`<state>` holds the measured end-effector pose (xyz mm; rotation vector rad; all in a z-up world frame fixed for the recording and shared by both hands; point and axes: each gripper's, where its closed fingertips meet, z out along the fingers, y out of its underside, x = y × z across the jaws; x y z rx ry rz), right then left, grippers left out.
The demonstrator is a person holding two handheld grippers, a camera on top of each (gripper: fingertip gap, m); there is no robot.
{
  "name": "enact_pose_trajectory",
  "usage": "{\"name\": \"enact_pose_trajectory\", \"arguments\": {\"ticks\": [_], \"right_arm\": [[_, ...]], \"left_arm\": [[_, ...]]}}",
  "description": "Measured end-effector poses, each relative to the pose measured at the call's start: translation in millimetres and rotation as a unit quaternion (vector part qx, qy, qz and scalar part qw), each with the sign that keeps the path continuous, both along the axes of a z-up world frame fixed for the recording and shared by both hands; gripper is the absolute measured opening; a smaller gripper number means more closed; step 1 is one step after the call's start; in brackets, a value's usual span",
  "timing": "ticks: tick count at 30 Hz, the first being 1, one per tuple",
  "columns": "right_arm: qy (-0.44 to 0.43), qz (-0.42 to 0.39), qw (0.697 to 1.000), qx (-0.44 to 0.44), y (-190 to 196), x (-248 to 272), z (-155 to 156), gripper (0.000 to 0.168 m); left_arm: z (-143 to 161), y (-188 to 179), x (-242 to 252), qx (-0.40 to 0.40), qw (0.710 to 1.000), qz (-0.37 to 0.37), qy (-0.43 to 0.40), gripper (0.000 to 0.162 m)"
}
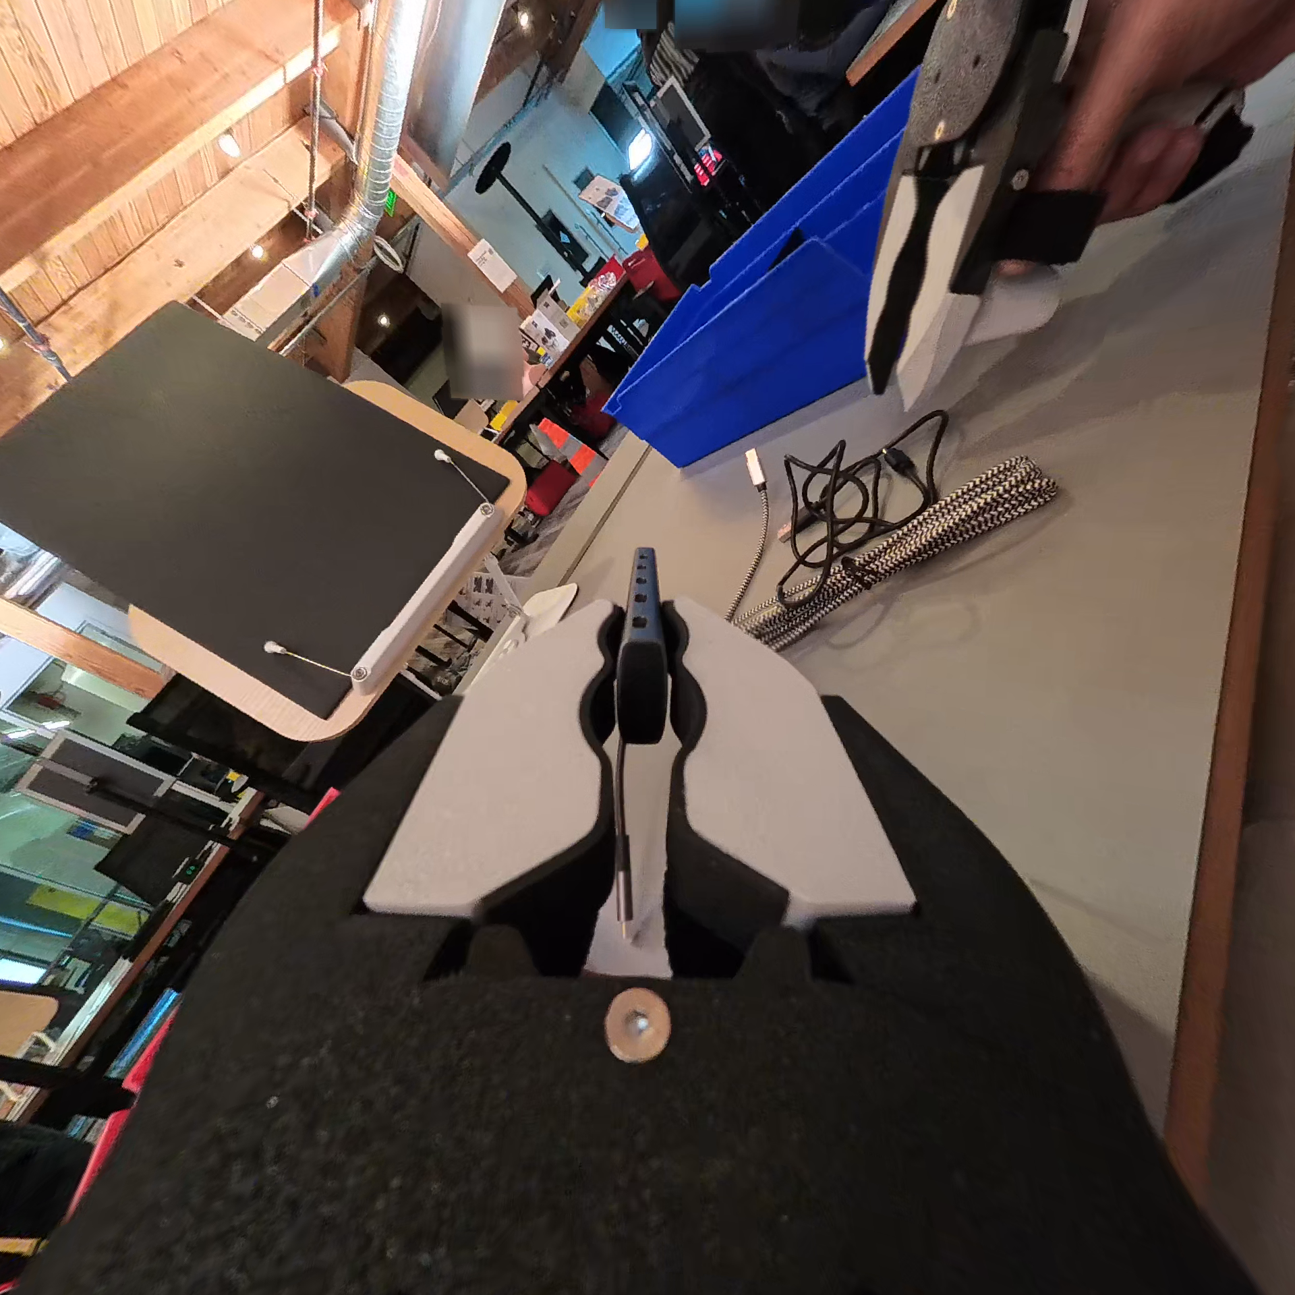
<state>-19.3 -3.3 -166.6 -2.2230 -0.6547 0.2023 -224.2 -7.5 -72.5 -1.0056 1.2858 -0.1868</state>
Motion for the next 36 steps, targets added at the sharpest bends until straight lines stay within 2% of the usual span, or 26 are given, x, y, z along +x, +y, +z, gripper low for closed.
{"name": "enact_pose_trajectory", "arguments": {"ticks": [2,5,9,11,13,14,15,18,20,23,26,28,31,36], "right_arm": [[0.022,-0.012,0.999,-0.036,0.2,-1.7,-8.8,0.032],[0.109,-0.057,0.99,-0.076,3.6,-14.3,-8.8,0.03],[0.13,-0.183,0.969,-0.101,1.0,-16.6,-13.2,0.026],[0.175,-0.223,0.953,-0.106,-0.7,-29.6,-15.6,0.032],[0.156,-0.255,0.947,-0.115,-1.9,-29.1,-24.7,0.034],[0.133,-0.271,0.948,-0.1,0.4,-22.7,-26.5,0.023],[0.118,-0.286,0.947,-0.086,3.2,-16.2,-27.4,0.021],[0.129,-0.294,0.943,-0.084,12.5,-15.2,-27.4,0.019],[0.101,-0.292,0.948,-0.077,20.5,-12.3,-28.7,0.014],[0.024,-0.249,0.967,-0.058,28.8,-11.1,-30.3,0.011],[0.029,-0.218,0.973,-0.071,29.1,-12.1,-30.0,0.009],[0.027,-0.178,0.983,-0.044,26.1,-8.5,-18.9,0.008],[-0.017,-0.141,0.99,0.022,21.2,9.1,15.9,0.007],[-0.162,-0.037,0.973,0.163,13.2,15.8,109.1,0.005]], "left_arm": [[-2.9,-0.2,-0.6,-0.002,1.0,-0.001,0.006,0.01],[-5.0,0.2,-1.1,-0.01,1.0,-0.004,0.006,0.01],[-7.0,-1.6,-1.1,-0.023,1.0,-0.01,0.004,0.01],[-7.4,-3.5,-0.9,-0.027,1.0,-0.014,0.003,0.01],[-7.5,-6.1,0.5,-0.031,0.999,-0.021,0.002,0.01],[-7.3,-7.5,1.4,-0.032,0.999,-0.025,0.001,0.01],[-7.2,-8.8,2.3,-0.032,0.999,-0.029,0.002,0.01],[-7.9,-11.9,5.1,-0.036,0.999,-0.04,0.004,0.01],[-9.4,-13.1,6.8,-0.038,0.998,-0.044,0.008,0.01],[-10.3,-14.1,8.9,-0.039,0.998,-0.048,0.011,0.01],[-11.0,-14.2,9.0,-0.038,0.998,-0.046,0.013,0.01],[-9.6,-13.7,7.5,-0.034,0.998,-0.041,0.012,0.01],[-8.4,-12.0,5.1,-0.031,0.999,-0.034,0.011,0.01],[-7.9,-7.4,2.9,-0.022,0.999,-0.022,0.014,0.01]]}}
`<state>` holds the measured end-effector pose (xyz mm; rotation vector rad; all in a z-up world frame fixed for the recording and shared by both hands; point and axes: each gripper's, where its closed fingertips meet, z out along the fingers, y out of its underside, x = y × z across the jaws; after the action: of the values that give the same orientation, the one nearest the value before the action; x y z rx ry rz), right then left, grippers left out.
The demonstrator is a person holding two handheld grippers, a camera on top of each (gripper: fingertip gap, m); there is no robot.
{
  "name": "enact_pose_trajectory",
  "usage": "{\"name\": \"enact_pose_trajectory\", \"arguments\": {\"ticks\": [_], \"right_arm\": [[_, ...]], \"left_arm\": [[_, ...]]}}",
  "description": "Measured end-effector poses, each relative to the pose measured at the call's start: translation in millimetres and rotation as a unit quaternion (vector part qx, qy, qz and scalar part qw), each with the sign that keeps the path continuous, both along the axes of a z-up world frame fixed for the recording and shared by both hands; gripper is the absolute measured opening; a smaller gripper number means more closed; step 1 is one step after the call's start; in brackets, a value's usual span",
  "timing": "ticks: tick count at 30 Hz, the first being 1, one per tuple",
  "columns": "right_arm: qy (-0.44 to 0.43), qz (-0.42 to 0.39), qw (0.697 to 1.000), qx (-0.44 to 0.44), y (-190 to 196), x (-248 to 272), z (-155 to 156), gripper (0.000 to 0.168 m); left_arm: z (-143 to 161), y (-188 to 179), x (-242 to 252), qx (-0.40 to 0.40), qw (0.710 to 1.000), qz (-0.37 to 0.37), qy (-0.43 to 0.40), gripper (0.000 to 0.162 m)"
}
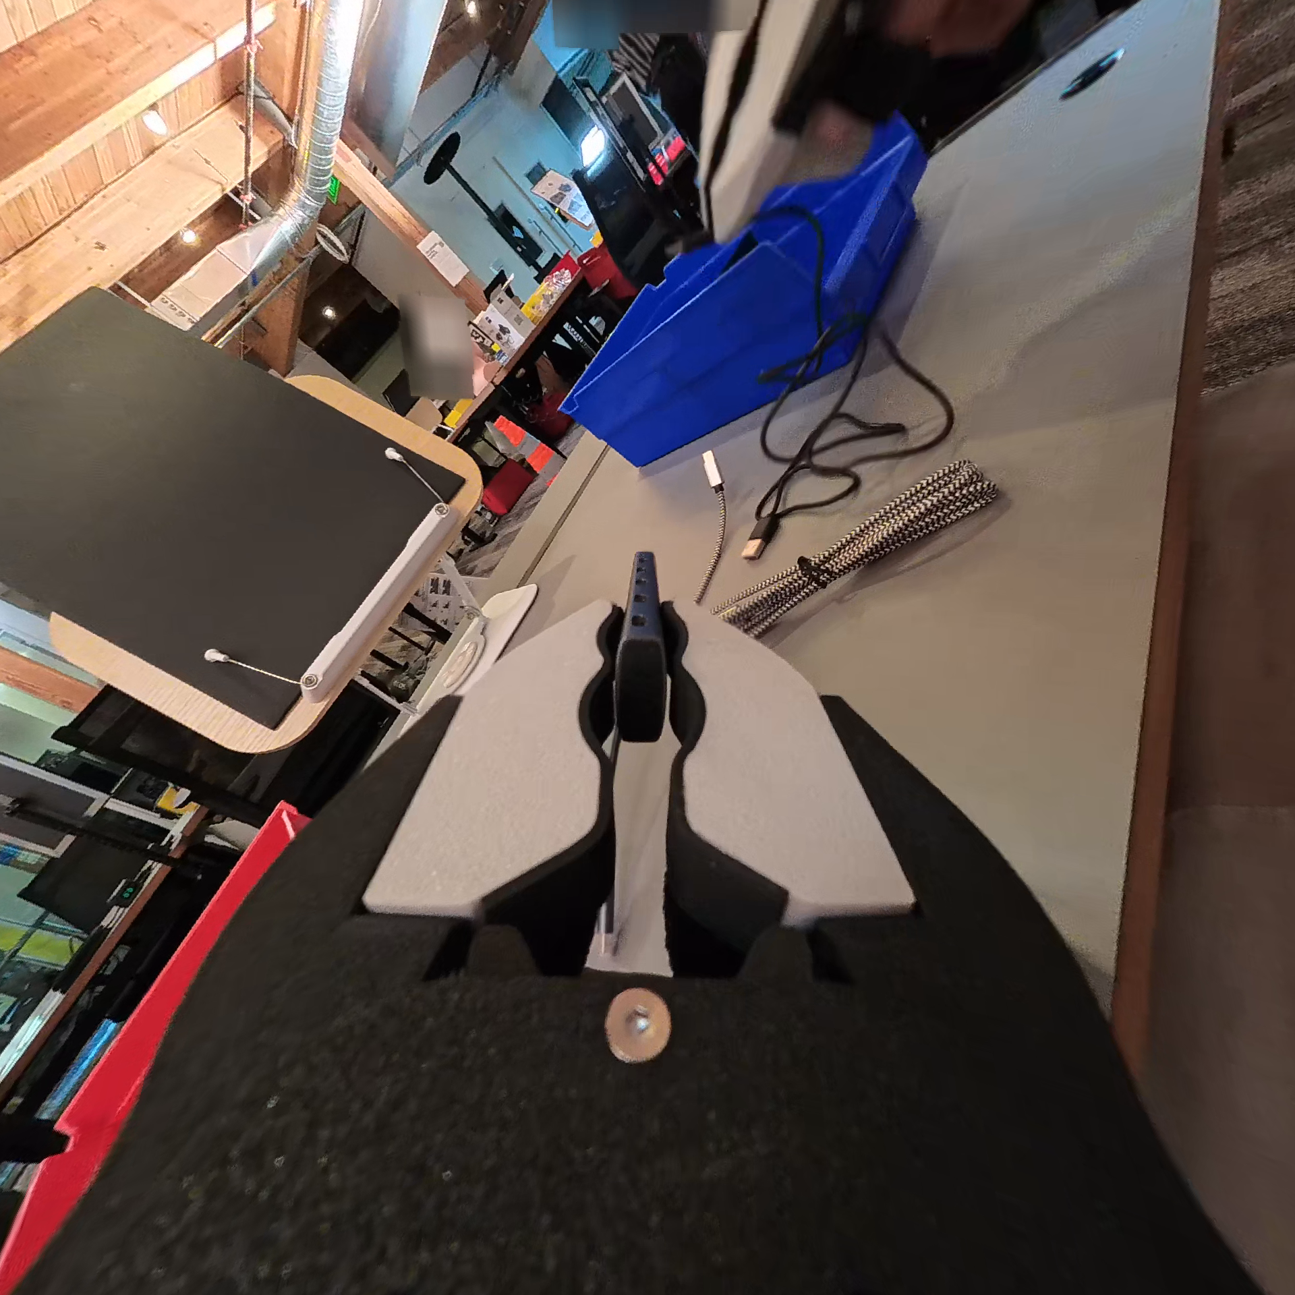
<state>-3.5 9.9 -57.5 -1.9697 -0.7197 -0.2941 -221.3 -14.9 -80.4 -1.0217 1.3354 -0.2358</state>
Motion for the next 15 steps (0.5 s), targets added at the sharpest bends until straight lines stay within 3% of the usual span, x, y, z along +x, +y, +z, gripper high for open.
{"name": "enact_pose_trajectory", "arguments": {"ticks": [3,7,15], "right_arm": [[0.01,0.123,0.991,-0.048,-14.8,-53.9,20.6,0.005],[0.007,0.242,0.961,-0.133,-35.7,-124.7,8.1,0.005],[0.069,0.277,0.927,-0.243,-37.5,-175.1,-38.5,0.005]], "left_arm": [[-0.7,1.9,1.6,0.009,1.0,0.004,0.007,0.009],[-4.6,5.4,5.9,0.031,0.999,0.011,0.026,0.01],[-9.5,15.1,19.9,0.124,0.989,0.029,0.076,0.01]]}}
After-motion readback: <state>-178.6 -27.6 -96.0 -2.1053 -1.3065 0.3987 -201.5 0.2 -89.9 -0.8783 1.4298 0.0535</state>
